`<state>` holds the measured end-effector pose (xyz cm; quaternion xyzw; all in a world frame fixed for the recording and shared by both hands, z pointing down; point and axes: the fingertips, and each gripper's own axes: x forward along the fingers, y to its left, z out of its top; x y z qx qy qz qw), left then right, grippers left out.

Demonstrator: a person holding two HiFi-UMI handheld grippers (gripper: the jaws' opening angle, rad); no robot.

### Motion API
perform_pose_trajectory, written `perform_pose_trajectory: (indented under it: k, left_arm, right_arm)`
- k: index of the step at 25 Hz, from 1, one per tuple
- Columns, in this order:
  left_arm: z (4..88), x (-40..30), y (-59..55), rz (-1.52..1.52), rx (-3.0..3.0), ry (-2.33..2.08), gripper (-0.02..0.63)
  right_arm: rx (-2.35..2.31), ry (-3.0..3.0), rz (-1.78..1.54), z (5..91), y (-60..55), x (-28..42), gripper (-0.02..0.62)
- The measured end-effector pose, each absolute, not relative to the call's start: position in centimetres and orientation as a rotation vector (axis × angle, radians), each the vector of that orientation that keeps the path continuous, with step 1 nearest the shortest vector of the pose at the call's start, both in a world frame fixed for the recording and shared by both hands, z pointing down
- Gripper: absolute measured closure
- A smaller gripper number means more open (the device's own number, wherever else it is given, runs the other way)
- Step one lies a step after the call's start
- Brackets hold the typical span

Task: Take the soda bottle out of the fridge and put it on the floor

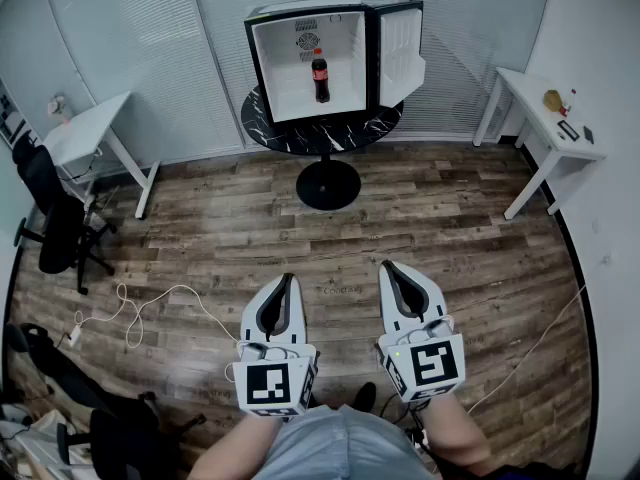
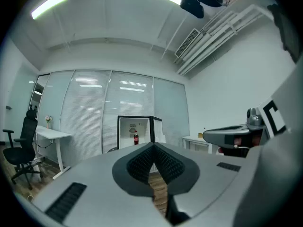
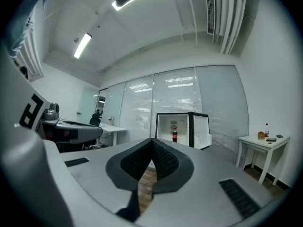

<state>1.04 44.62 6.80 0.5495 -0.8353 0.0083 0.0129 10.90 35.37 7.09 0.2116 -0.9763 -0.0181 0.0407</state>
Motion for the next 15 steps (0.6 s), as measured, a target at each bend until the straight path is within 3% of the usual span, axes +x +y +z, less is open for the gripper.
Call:
perform_pose_trajectory:
  k: [15]
  left_arm:
    - [8.9,4.2,42.4,0.09,1.646,-2.619,0.589]
  right_arm:
    - [0.603,-2.977,0.007,9.7,31.5,14.8,0.581]
